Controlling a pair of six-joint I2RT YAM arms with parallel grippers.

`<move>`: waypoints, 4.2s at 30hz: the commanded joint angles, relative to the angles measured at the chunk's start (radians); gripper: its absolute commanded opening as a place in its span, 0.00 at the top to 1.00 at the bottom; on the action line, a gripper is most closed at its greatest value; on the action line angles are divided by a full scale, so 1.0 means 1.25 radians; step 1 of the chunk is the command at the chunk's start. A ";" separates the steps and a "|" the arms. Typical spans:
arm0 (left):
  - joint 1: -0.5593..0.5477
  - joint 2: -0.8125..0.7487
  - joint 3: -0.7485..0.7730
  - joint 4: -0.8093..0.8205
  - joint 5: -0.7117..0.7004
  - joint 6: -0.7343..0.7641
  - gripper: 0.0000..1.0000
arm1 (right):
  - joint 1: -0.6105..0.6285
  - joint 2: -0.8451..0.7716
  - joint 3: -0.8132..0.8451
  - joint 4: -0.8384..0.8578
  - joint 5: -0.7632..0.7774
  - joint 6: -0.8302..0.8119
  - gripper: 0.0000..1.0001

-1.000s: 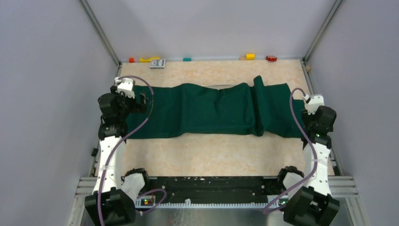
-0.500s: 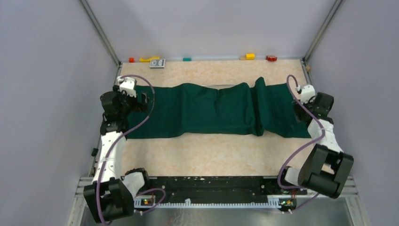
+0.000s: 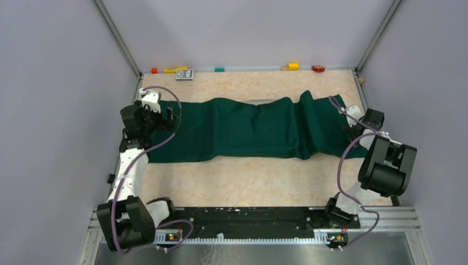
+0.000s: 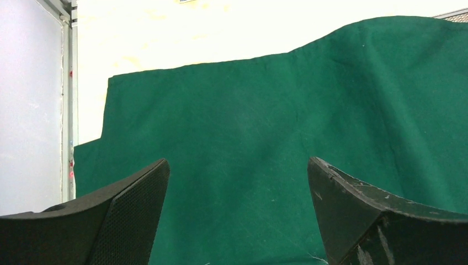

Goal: Open and lay out the surgical kit
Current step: Open the surgical kit at the center of the board.

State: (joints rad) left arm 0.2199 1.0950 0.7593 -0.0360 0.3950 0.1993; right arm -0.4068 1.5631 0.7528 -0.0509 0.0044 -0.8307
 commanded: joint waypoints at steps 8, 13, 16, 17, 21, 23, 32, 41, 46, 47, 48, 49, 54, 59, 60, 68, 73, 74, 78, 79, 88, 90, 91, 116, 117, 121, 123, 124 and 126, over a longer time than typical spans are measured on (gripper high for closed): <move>-0.004 0.042 0.030 0.048 -0.048 0.050 0.01 | -0.097 0.133 0.079 0.026 0.134 -0.171 0.46; -0.004 0.114 0.049 0.077 -0.037 0.060 0.01 | -0.101 0.111 0.140 0.006 0.125 -0.144 0.45; -0.004 0.173 0.074 0.098 0.036 0.049 0.01 | -0.098 0.095 0.200 -0.059 0.073 -0.095 0.44; -0.005 0.194 0.084 0.109 0.076 0.049 0.01 | -0.095 0.089 0.224 -0.082 0.050 -0.076 0.44; -0.019 0.308 0.152 0.131 0.231 0.037 0.01 | -0.058 0.054 0.280 -0.168 -0.057 -0.013 0.35; -0.032 0.379 0.207 0.126 0.293 0.027 0.01 | -0.025 0.032 0.285 -0.194 -0.099 0.012 0.30; -0.106 0.690 0.505 0.096 0.469 -0.023 0.01 | 0.172 -0.047 0.275 -0.278 -0.120 0.109 0.28; -0.143 0.940 0.748 0.096 0.605 -0.137 0.01 | 0.241 -0.094 0.283 -0.357 -0.200 0.196 0.28; -0.148 1.000 0.786 0.176 0.675 -0.257 0.01 | 0.257 -0.101 0.267 -0.355 -0.221 0.233 0.28; -0.148 1.010 0.791 0.190 0.686 -0.278 0.01 | 0.260 -0.099 0.265 -0.352 -0.223 0.238 0.28; -0.150 1.017 0.795 0.200 0.694 -0.296 0.01 | 0.262 -0.097 0.261 -0.351 -0.226 0.241 0.28; -0.152 1.024 0.794 0.210 0.705 -0.311 0.01 | 0.264 -0.094 0.259 -0.348 -0.227 0.243 0.28; -0.163 1.025 0.774 0.214 0.737 -0.325 0.01 | 0.265 -0.081 0.243 -0.339 -0.220 0.241 0.28; -0.162 0.997 0.734 0.213 0.747 -0.314 0.04 | 0.265 -0.077 0.235 -0.332 -0.221 0.241 0.28; -0.162 0.993 0.729 0.208 0.748 -0.308 0.04 | 0.265 -0.075 0.235 -0.331 -0.222 0.241 0.28; -0.162 0.967 0.712 0.157 0.746 -0.256 0.14 | 0.266 -0.070 0.229 -0.332 -0.221 0.239 0.28; -0.162 0.943 0.703 0.137 0.747 -0.230 0.22 | 0.265 -0.068 0.224 -0.332 -0.220 0.235 0.28; -0.161 0.939 0.700 0.134 0.748 -0.227 0.24 | 0.265 -0.066 0.224 -0.331 -0.220 0.235 0.28; -0.161 0.926 0.701 0.106 0.748 -0.204 0.29 | 0.265 -0.065 0.224 -0.332 -0.222 0.233 0.28; -0.161 0.923 0.700 0.102 0.748 -0.200 0.31 | 0.265 -0.064 0.223 -0.332 -0.222 0.233 0.28; -0.161 0.917 0.724 0.044 0.749 -0.157 0.63 | 0.267 -0.065 0.225 -0.338 -0.225 0.233 0.28; -0.161 0.916 0.730 0.033 0.746 -0.137 0.67 | 0.266 -0.065 0.228 -0.340 -0.226 0.234 0.28; -0.161 0.916 0.733 0.022 0.744 -0.130 0.70 | 0.267 -0.065 0.230 -0.342 -0.227 0.234 0.28; -0.245 0.685 0.658 -0.290 0.545 0.271 1.00 | 0.301 -0.102 0.373 -0.356 -0.330 0.274 0.28; -0.251 0.661 0.637 -0.295 0.526 0.293 1.00 | 0.306 -0.098 0.388 -0.356 -0.349 0.278 0.28; -0.283 0.556 0.529 -0.300 0.419 0.384 1.00 | 0.354 -0.059 0.449 -0.359 -0.385 0.278 0.27; -0.305 0.506 0.478 -0.300 0.356 0.416 1.00 | 0.382 -0.037 0.471 -0.356 -0.379 0.258 0.27; -0.312 0.483 0.454 -0.300 0.324 0.428 1.00 | 0.395 -0.024 0.478 -0.352 -0.373 0.249 0.27; -0.324 0.438 0.404 -0.300 0.277 0.447 1.00 | 0.420 0.002 0.491 -0.342 -0.355 0.227 0.27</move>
State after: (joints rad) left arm -0.1532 1.7641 1.3609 -0.3939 0.8974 0.6407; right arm 0.0597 1.5051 1.3136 -0.5087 -0.4221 -0.5030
